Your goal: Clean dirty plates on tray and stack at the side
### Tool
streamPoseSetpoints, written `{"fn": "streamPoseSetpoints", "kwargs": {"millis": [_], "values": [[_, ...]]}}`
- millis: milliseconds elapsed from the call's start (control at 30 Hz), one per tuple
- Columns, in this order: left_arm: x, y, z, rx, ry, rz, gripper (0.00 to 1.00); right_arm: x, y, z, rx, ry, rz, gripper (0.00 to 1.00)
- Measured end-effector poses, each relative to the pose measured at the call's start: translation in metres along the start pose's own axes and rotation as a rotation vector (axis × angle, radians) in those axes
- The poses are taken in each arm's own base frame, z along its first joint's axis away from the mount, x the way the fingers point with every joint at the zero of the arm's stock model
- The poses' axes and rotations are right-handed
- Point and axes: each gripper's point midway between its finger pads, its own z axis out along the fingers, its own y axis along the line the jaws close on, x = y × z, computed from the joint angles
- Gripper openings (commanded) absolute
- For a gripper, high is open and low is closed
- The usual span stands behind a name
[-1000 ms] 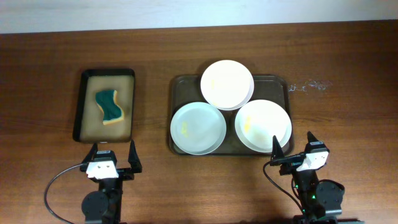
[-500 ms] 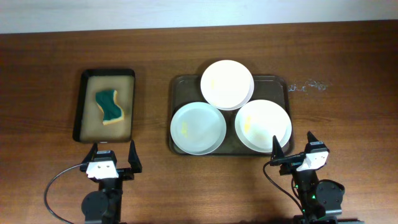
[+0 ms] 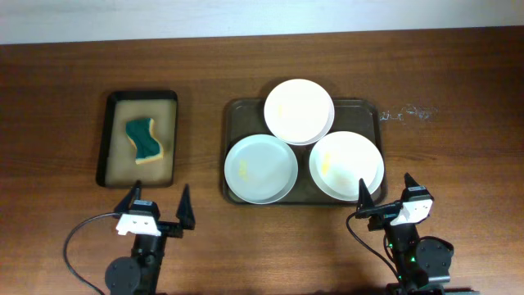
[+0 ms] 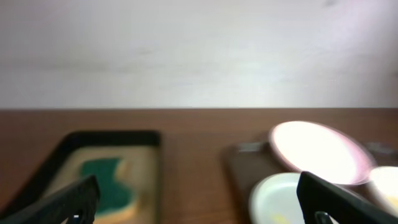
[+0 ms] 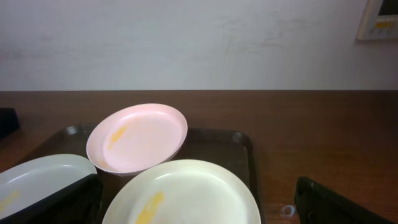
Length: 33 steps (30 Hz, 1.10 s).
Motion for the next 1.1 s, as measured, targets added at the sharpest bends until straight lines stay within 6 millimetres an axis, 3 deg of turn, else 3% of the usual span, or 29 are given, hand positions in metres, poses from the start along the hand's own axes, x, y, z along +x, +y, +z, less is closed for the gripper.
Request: {"fn": "streamPoseSetpoints", "kwargs": {"millis": [100,200,267,333,433,500,600,700,767,900,1000,1100], "values": [[-0.049,-0.050,-0.012,0.282,-0.199,0.037,0.99,0.000,0.000,0.000,0.000,-0.001,0.000,0.98],[-0.101,-0.067,-0.035,0.360,-0.422,0.112,0.99,0.000,0.000,0.000,0.000,0.000,0.000,0.98],[-0.110,-0.067,-0.037,0.353,-0.434,0.130,0.99,0.000,0.000,0.000,0.000,0.000,0.000,0.98],[-0.118,-0.055,-0.029,0.263,-0.333,0.133,0.99,0.000,0.000,0.000,0.000,0.001,-0.001,0.98],[-0.147,-0.021,-0.006,0.052,-0.067,0.155,0.99,0.000,0.000,0.000,0.000,0.001,0.000,0.98],[-0.168,-0.028,0.021,0.107,0.052,0.160,0.99,0.000,0.000,0.000,0.000,0.002,0.000,0.98],[-0.154,-0.058,0.057,0.327,0.197,0.121,0.99,0.000,0.000,0.000,0.000,0.002,0.001,0.98],[-0.120,-0.053,0.087,0.341,0.349,0.070,0.99,0.000,0.000,0.000,0.000,0.002,0.000,0.98],[-0.109,-0.030,0.094,0.198,0.482,0.035,0.99,0.000,0.000,0.000,0.000,0.002,0.001,0.98],[-0.118,0.028,0.112,-0.074,0.743,0.010,0.99,0.000,0.000,0.000,0.000,0.002,0.000,0.98],[-0.111,0.041,0.129,-0.076,0.809,-0.024,0.99,0.000,0.000,0.000,0.000,0.001,0.000,0.98],[-0.082,0.061,0.144,-0.115,0.884,-0.074,0.99,0.000,0.000,0.000,0.000,0.001,0.000,0.98]]}}
